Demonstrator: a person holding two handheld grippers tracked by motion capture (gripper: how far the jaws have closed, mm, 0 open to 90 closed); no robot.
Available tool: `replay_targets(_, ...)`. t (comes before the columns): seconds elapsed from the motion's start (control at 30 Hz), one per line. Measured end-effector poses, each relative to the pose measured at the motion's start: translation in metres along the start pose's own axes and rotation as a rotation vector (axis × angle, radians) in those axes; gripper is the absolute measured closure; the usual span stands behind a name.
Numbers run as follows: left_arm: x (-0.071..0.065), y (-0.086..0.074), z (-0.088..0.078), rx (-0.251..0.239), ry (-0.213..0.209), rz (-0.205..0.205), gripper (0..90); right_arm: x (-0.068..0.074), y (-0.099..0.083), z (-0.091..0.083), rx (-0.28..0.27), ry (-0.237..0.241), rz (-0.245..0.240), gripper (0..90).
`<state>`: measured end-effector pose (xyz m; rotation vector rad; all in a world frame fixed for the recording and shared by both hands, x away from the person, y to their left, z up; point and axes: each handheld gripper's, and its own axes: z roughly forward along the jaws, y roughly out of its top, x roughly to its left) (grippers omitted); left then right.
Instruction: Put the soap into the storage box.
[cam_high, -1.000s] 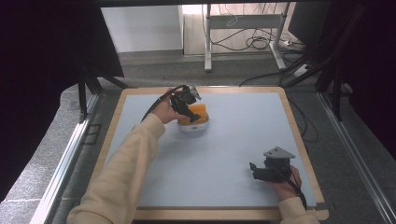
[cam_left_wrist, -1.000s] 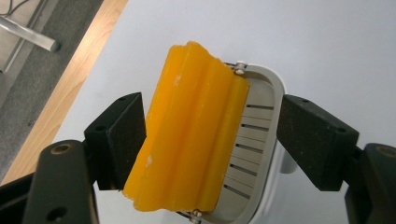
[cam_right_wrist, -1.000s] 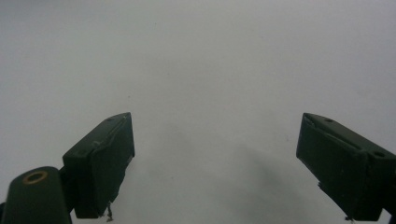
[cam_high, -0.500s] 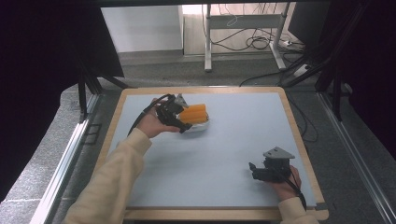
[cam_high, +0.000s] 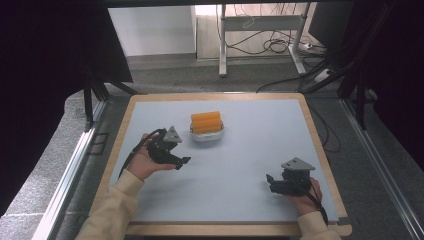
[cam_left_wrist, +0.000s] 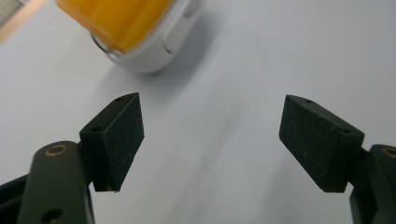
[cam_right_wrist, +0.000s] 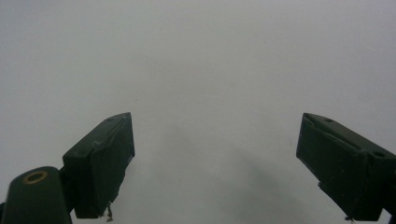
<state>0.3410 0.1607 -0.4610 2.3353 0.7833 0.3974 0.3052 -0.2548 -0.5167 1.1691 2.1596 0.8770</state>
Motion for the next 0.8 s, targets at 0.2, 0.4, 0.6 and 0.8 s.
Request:
replay_targets(0.2,-0.010,-0.030,0.004,0.013,-0.001,-0.050,21.0,0.000,0.000,0.001,0.002,0.000,0.002,11.7)
replay_targets(0.4,-0.010,-0.048,0.000,0.003,0.031,-0.105,21.9,0.001,0.000,0.002,0.005,0.002,0.000,11.7)
replay_targets(0.6,-0.009,-0.057,0.001,0.015,0.033,-0.122,21.3,0.001,0.000,0.002,0.007,0.000,-0.003,11.7)
replay_targets(0.8,-0.007,-0.057,-0.002,0.008,0.044,-0.110,21.2,0.000,0.000,0.002,0.005,0.000,-0.004,11.7)
